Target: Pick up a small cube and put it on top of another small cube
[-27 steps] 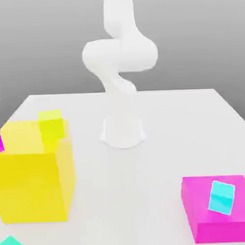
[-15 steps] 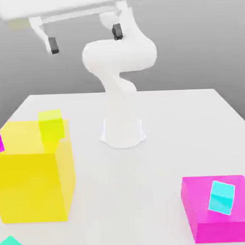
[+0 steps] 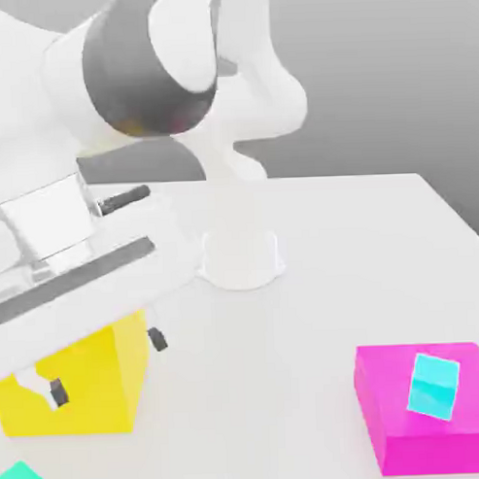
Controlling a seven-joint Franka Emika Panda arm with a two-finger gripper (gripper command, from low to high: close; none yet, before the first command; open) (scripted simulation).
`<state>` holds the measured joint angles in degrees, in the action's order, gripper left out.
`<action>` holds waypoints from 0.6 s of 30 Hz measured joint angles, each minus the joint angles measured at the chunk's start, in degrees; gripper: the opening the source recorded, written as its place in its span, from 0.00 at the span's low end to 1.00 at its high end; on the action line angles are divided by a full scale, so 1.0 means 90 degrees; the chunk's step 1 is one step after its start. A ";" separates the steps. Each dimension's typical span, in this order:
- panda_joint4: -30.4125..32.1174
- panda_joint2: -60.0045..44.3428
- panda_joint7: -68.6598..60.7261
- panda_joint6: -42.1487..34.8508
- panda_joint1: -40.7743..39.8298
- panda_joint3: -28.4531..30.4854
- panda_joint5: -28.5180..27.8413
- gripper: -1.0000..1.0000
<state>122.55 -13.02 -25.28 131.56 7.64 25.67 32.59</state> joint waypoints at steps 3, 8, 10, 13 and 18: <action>-0.0067 -0.0478 -0.0594 0.0164 -0.0186 -0.0021 0.0028 0.50; -0.0155 -0.1121 -0.1459 0.0553 -0.0468 -0.0032 -0.0157 0.50; -0.0184 -0.1329 -0.1773 0.0738 -0.0546 -0.0001 -0.0296 0.50; -0.0223 -0.1588 -0.2210 0.1038 -0.0618 0.0086 -0.0570 0.50; -0.0372 -0.2212 -0.2837 0.1691 -0.0831 -0.0008 -0.0755 0.50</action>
<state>119.19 -32.93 -50.81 146.78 0.15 25.60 25.80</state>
